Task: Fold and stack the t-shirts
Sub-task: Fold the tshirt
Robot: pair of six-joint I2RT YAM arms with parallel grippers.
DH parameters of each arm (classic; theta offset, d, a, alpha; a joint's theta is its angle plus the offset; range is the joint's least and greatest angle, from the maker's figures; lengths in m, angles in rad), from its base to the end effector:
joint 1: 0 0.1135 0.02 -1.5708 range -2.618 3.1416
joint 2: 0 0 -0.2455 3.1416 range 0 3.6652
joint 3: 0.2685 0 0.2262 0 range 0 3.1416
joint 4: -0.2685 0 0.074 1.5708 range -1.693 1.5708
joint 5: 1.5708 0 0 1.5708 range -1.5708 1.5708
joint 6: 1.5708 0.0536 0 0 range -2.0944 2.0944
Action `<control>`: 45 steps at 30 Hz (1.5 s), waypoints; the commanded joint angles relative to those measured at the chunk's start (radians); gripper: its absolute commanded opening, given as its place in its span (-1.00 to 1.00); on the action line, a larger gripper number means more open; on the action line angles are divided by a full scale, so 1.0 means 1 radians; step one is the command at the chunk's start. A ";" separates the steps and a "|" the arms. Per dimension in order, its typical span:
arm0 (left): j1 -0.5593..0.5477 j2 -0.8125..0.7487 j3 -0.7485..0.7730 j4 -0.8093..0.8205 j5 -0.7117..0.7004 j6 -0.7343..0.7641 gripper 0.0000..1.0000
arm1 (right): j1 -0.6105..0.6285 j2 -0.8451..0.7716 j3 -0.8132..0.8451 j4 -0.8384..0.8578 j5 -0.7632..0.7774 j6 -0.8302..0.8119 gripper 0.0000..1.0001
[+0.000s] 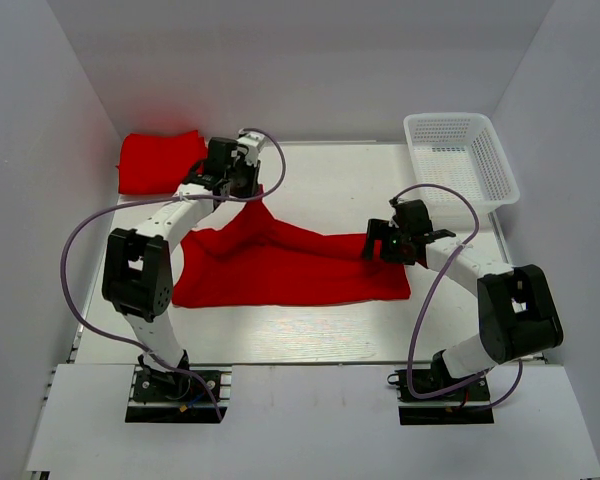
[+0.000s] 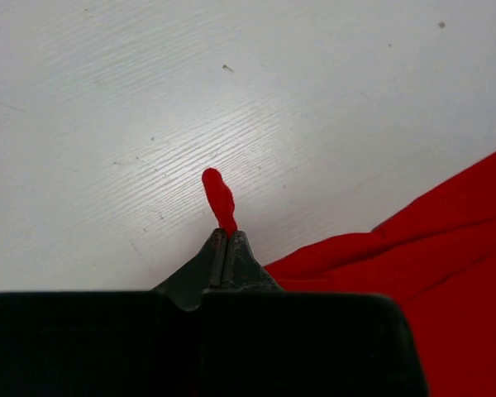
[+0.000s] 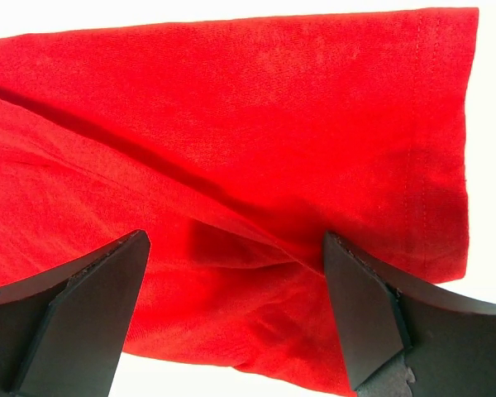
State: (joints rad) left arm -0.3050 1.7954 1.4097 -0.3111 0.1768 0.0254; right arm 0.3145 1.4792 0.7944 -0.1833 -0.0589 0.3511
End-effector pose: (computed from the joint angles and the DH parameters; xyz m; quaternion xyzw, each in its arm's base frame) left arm 0.3754 -0.1281 0.2450 0.1853 0.8841 -0.1380 0.4063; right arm 0.2718 0.0917 0.1692 0.0070 0.9385 0.1385 0.3161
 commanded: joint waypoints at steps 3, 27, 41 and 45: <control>-0.002 -0.095 -0.063 -0.008 0.141 0.110 -1.00 | -0.003 0.016 0.005 -0.002 0.005 0.011 0.81; -0.049 -0.257 -0.195 -0.298 -0.109 -0.271 1.00 | -0.002 0.069 0.037 -0.024 0.010 -0.009 0.81; -0.069 0.071 -0.005 -0.425 -0.292 -0.344 0.67 | -0.003 0.072 0.031 -0.027 0.024 -0.011 0.81; -0.069 0.108 0.017 -0.436 -0.315 -0.344 0.24 | -0.005 0.066 0.026 -0.027 0.036 -0.008 0.81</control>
State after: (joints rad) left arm -0.3714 1.9102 1.3754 -0.7387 -0.0917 -0.3077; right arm 0.3145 1.5383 0.8097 -0.1841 -0.0540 0.3557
